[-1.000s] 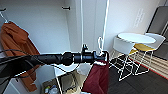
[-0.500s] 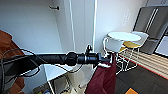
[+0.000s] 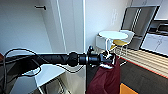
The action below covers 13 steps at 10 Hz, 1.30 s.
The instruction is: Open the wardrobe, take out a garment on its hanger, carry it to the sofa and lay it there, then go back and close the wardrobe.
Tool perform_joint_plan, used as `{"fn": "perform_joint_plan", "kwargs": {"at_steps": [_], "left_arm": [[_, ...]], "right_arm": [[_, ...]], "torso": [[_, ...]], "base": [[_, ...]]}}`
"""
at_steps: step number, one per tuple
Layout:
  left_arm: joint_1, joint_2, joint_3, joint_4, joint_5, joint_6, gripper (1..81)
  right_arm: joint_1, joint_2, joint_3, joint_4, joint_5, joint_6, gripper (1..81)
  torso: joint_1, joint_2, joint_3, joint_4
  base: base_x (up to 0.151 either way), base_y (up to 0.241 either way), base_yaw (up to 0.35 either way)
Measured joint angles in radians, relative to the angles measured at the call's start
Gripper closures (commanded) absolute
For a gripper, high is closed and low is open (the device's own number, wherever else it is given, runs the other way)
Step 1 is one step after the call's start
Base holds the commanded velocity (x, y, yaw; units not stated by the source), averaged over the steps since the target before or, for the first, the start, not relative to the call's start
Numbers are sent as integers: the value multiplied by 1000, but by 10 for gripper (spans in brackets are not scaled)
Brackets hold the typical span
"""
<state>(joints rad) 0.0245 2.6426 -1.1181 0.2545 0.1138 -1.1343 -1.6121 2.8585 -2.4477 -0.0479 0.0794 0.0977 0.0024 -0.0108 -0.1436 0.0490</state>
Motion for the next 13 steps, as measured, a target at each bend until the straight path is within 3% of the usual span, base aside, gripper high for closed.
{"fn": "perform_joint_plan", "kwargs": {"at_steps": [13], "left_arm": [[0, 30, 3, 19, 43, 0, 811]], "right_arm": [[6, 4, -4, 0, 2, 0, 10]], "torso": [[0, 1, -33, 0]], "base": [[0, 0, -268]]}}
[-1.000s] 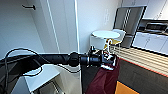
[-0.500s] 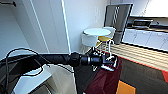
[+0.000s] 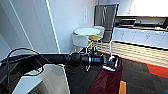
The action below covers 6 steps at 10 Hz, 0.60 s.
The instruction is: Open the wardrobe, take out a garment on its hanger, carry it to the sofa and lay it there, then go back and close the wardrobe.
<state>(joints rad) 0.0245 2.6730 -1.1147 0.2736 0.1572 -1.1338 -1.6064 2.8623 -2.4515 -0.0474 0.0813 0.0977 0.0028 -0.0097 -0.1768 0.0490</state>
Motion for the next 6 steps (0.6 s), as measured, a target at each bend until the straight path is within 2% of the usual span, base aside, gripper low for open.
{"fn": "perform_joint_plan", "kwargs": {"at_steps": [6], "left_arm": [[1, -2, 0, 21, 0, 0, 811]], "right_arm": [[0, 2, 0, 0, 1, 0, 10]], "torso": [[0, 0, 0, 0]], "base": [[0, 0, -275]]}}
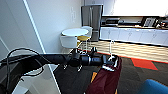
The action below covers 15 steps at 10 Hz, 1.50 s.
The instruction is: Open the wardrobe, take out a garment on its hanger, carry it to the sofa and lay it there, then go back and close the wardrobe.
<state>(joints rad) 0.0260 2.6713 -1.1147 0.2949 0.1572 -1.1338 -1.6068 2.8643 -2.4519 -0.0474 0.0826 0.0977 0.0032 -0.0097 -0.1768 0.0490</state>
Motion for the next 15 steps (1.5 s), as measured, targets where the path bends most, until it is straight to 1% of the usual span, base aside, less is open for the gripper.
{"fn": "perform_joint_plan", "kwargs": {"at_steps": [11, 12, 14, 15], "left_arm": [[15, 2, 10, 4, 0, 0, 811], [14, 1, 14, 4, 0, 0, 811], [11, 1, 17, 7, -6, 0, 811], [16, 1, 14, 11, 5, 3, 811]], "right_arm": [[-2, 18, -18, -1, 0, 0, 10], [-2, 17, -18, -2, 1, 0, 10], [-2, 17, -18, -2, 3, 0, 10], [-2, 17, -18, -3, -1, 0, 10]], "torso": [[0, 0, -1, 0], [0, 0, -8, 0], [-1, 0, -50, 0], [0, 0, -60, 0]], "base": [[0, 0, -277], [0, 0, -279], [0, 0, -278], [0, 0, -278]]}}
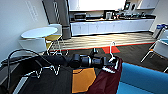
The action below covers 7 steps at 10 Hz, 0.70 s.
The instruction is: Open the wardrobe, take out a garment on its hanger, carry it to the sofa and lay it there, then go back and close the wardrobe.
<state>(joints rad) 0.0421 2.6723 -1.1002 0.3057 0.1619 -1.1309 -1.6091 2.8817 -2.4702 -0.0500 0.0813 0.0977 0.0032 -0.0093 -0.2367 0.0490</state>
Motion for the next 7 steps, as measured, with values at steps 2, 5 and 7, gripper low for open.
{"fn": "perform_joint_plan", "kwargs": {"at_steps": [2, 5, 7], "left_arm": [[-1, -3, -1, 5, -4, 0, 811], [-3, -2, -1, 6, -4, 0, 811], [-3, -5, 3, 6, -5, 0, 811]], "right_arm": [[11, 0, 0, 0, 5, 0, 10], [11, 0, 0, 0, 5, 0, 10], [10, 0, 0, 0, 5, 0, 10]], "torso": [[0, 0, -7, 0], [0, 0, -7, 0], [0, 0, -7, 0]], "base": [[0, 0, -278], [0, 0, -279], [0, 0, -279]]}}
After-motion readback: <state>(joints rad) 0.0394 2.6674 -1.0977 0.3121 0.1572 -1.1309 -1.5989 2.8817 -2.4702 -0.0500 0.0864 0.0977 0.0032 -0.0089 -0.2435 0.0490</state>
